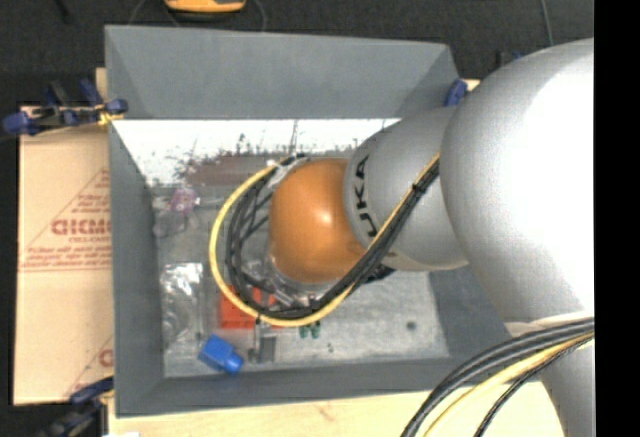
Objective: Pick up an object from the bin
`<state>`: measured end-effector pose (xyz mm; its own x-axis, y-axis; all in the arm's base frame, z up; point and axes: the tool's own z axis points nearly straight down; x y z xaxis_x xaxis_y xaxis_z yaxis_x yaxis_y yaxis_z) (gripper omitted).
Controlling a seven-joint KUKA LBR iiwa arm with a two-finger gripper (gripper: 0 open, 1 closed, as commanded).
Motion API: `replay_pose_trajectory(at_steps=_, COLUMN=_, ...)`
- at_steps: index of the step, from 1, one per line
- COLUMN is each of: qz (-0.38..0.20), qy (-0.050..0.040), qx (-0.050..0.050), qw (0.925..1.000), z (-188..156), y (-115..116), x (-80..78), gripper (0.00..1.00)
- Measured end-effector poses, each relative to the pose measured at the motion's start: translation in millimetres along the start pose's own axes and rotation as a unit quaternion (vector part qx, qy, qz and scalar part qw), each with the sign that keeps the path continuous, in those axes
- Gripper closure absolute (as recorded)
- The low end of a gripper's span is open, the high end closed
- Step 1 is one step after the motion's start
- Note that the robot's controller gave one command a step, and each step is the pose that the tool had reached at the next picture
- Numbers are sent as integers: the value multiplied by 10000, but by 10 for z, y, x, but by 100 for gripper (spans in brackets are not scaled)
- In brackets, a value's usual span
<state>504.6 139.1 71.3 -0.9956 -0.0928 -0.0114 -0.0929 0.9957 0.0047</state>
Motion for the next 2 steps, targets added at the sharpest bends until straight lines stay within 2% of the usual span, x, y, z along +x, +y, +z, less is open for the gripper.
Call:
replay_pose_trajectory(at_steps=1, qz=9, qy=-52, qx=0, qw=10000, z=-45, y=1, x=-30, gripper=100)
replay_pose_trajectory(at_steps=2, qz=108, qy=-2, qx=20, qw=9999, z=-1482, y=-21, x=-149, gripper=100)
